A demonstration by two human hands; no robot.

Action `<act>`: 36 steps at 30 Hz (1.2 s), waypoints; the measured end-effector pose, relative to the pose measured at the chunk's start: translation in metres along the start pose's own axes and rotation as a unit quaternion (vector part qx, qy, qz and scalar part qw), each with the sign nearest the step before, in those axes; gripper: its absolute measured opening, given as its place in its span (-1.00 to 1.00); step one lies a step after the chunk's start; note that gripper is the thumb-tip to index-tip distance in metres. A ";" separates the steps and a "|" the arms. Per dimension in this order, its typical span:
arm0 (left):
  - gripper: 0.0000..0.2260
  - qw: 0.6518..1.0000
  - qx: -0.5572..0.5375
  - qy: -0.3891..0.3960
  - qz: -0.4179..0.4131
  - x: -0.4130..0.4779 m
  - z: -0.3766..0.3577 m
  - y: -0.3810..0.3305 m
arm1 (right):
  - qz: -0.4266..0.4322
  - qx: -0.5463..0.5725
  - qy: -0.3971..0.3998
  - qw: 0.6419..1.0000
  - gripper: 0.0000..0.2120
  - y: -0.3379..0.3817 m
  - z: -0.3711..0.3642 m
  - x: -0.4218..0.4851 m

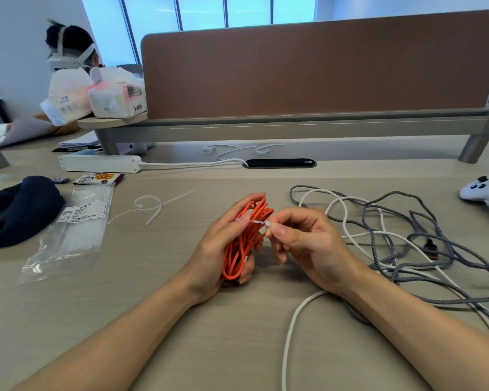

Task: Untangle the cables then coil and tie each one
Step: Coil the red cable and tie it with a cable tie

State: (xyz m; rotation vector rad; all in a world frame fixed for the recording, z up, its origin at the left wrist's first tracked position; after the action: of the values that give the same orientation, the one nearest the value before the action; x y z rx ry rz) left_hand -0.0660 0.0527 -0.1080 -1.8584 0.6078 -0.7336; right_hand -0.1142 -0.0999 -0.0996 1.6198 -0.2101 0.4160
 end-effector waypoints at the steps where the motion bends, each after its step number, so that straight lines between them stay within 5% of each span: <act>1: -0.62 1.000 0.001 0.001 0.000 0.000 0.000 0.000 | 0.001 0.002 0.000 1.000 -0.87 0.000 0.000 0.000; 36: -0.58 0.995 0.093 0.029 -0.021 -0.002 -0.001 0.002 | -0.014 -0.096 -0.036 0.995 -0.86 0.002 -0.006 0.001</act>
State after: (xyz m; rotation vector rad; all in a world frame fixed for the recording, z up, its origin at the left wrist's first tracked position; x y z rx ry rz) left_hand -0.0682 0.0531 -0.1099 -1.6875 0.5205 -0.8450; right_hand -0.1153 -0.0942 -0.0972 1.4474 -0.2739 0.3060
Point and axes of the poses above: each hand's wrist, its own x-axis towards the middle knuckle, its own z-axis out of the back of the hand, y = z × x, the point moved 1 cm from there along x, towards the middle knuckle, and after that the axes turned 8 degrees about -x, right-handed, at the moved point
